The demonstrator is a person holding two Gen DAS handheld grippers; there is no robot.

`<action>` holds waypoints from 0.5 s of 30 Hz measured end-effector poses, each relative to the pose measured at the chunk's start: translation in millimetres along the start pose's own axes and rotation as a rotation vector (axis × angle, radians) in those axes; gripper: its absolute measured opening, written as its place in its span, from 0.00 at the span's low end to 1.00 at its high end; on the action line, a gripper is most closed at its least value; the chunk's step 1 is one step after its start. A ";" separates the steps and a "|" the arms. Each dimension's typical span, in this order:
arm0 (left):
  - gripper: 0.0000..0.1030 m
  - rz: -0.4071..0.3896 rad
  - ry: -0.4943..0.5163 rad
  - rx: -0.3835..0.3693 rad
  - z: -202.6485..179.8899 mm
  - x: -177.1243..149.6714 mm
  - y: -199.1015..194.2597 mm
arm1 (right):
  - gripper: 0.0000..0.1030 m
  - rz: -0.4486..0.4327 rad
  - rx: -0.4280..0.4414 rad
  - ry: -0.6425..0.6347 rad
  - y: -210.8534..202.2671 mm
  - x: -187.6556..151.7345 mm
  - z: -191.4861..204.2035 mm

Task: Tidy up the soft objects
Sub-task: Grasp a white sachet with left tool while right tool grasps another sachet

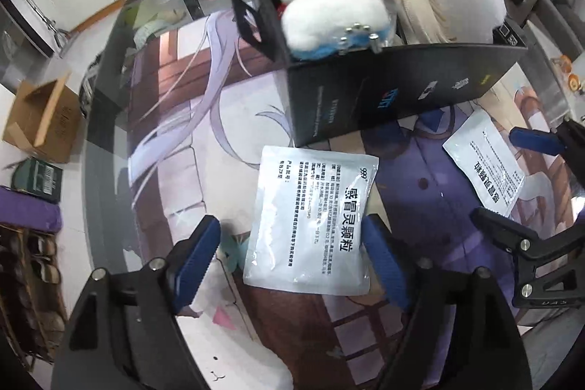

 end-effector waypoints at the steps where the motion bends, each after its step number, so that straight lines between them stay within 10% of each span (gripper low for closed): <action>1: 0.74 0.007 -0.007 -0.016 -0.6 0.2 0.9 | 0.83 -0.002 0.003 0.002 -0.1 -0.2 -1.0; 15: 0.18 -0.019 0.047 -0.063 -21.1 -4.4 -15.1 | 0.33 -0.035 0.031 -0.105 -4.2 -0.5 9.1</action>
Point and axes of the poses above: each gripper's, at about its wrist camera, not at the fingertips, and y roughly the way its jaws point, z to its left, x to its top, the point moved 9 cm from there along y, roughly the way its jaws point, and after that the axes turned 14 degrees about x, right-handed, at the moved point
